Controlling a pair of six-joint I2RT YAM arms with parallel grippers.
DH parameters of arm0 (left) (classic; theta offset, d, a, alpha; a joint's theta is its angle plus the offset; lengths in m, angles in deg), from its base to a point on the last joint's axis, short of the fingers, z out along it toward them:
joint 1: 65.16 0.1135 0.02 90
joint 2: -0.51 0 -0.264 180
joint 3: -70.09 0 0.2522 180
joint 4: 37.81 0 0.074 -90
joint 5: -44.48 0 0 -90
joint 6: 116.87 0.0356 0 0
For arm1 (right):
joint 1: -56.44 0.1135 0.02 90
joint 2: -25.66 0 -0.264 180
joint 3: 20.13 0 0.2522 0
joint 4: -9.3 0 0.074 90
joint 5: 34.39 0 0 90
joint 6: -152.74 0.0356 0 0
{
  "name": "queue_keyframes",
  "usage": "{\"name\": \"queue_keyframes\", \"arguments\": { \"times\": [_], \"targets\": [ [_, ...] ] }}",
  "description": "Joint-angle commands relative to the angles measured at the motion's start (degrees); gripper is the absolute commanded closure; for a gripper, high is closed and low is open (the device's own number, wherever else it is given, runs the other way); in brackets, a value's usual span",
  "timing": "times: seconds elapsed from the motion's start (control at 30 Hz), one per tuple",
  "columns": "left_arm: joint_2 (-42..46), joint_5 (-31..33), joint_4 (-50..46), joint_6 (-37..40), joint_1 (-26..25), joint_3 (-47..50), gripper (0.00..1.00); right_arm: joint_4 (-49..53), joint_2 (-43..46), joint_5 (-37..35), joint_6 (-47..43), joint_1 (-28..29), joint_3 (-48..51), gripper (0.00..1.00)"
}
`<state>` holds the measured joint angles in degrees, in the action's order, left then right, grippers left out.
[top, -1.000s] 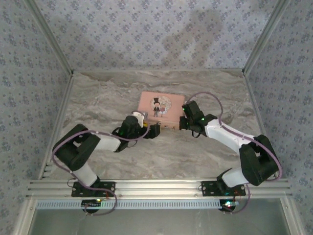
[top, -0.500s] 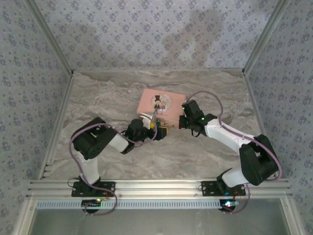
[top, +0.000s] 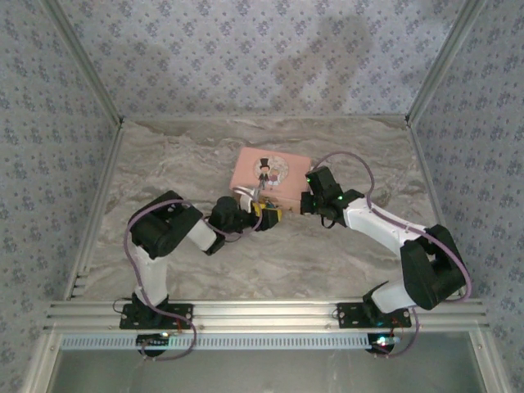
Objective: Unlock a padlock with a key
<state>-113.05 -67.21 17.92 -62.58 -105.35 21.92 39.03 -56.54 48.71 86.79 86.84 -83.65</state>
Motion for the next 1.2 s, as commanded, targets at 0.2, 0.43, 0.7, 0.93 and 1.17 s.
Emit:
{"name": "queue_keyframes", "arguments": {
  "times": [0.2,0.43,0.7,0.93,1.17],
  "targets": [
    [-2.04,-5.45,10.51,-5.49,0.96,-0.79,0.31,-1.70,-0.16,-0.40,-0.66,-0.42,0.20,1.00],
    [-1.90,-9.25,11.11,-5.96,0.68,-1.55,0.32,-1.82,-0.03,-0.40,-0.59,-0.59,0.70,1.00],
    [-1.59,-4.57,10.44,-6.31,0.91,-0.52,0.24,-2.04,0.35,-0.40,0.01,-0.51,1.22,1.00],
    [-3.20,-2.53,6.92,-9.83,1.51,-0.46,0.27,-1.38,1.66,-0.51,-0.34,-0.55,1.45,1.00],
    [-4.53,-2.63,9.06,-10.51,1.69,-0.69,0.32,-2.00,1.43,-0.33,0.01,-0.53,1.91,1.00]
  ]
}}
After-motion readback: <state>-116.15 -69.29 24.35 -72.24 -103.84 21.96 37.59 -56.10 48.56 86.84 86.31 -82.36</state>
